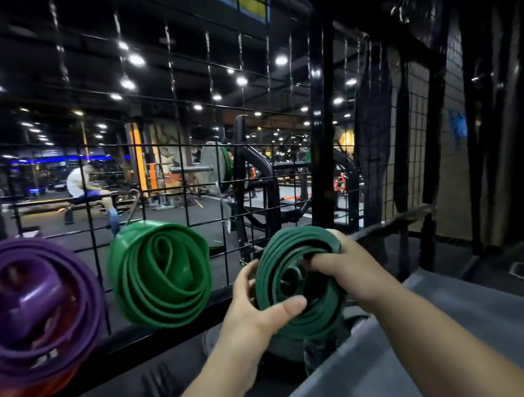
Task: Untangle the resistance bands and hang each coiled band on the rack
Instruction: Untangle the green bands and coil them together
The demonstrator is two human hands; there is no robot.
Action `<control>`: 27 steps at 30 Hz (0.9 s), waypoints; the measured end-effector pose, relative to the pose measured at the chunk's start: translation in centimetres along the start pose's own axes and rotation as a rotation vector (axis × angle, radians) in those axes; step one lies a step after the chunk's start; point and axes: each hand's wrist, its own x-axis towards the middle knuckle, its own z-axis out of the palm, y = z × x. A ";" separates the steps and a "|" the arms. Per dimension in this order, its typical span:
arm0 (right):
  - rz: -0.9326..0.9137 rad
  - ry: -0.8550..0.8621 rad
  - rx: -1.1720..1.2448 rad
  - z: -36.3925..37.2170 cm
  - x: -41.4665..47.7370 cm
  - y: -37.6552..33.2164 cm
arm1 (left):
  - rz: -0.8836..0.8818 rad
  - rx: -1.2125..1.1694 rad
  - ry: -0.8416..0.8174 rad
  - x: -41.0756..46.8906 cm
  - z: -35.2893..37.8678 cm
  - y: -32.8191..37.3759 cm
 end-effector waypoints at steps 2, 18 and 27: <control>-0.019 -0.068 0.027 0.0 1.2 0.1 | 0.021 -0.123 0.068 -0.4 1.1 -0.2; -0.228 -0.116 -0.370 4.6 11.0 -4.2 | 0.210 -0.294 0.756 5.2 3.9 1.4; -0.308 -0.235 -0.587 7.2 13.8 -6.0 | 0.180 -0.346 0.794 7.9 3.7 1.4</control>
